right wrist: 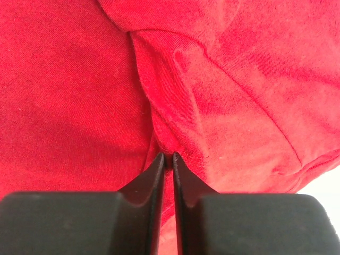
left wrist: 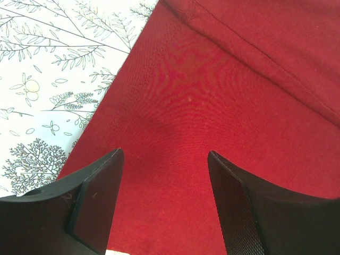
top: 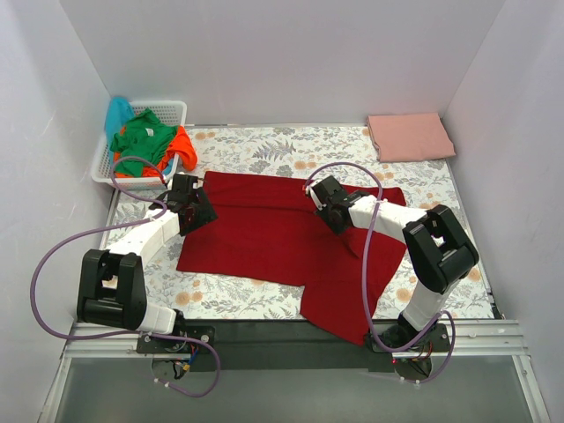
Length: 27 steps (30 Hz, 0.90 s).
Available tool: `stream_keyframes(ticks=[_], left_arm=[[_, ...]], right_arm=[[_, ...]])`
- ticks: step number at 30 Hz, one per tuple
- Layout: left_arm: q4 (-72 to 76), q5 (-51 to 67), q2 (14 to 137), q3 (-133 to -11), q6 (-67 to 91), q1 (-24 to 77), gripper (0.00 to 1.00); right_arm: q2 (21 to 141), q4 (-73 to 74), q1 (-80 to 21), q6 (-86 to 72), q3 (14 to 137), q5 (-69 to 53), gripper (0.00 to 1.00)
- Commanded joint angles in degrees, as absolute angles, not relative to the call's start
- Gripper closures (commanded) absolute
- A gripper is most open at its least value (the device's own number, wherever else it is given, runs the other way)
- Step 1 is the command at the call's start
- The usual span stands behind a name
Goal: Fold and stack the t-shirts
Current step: Fold the tshirt
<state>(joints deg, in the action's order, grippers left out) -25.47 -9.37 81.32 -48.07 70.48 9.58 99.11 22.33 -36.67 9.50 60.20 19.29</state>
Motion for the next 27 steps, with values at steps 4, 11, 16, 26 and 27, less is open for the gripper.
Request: stream_keyframes(ticks=[4,11,16,26,27], left_arm=[[-25.84,-9.14,80.86,-49.48,69.96,9.76,0.37],[-25.75,-9.14,80.95,-49.57,69.96,9.76,0.36],[-25.93,-9.05,81.04,-49.57,69.96,9.75,0.37],[-25.93,-9.05,81.30,-49.57,69.87,9.76,0.37],[-25.84,-9.05,81.39,-49.57,69.96,9.76,0.37]], right_arm=[[99.58,21.71,-36.56,9.93,61.70,19.34,0.99],[96.68,26.27,-36.65,4.50,64.07,10.38,0.99],[97.38,28.74,-36.83,0.44,65.74,3.96,0.99],[103.44,31.02,-36.74,-6.85,72.24,-4.74,0.99],[104.49,31.20,-36.74,-7.29,73.46,-4.83,0.99]])
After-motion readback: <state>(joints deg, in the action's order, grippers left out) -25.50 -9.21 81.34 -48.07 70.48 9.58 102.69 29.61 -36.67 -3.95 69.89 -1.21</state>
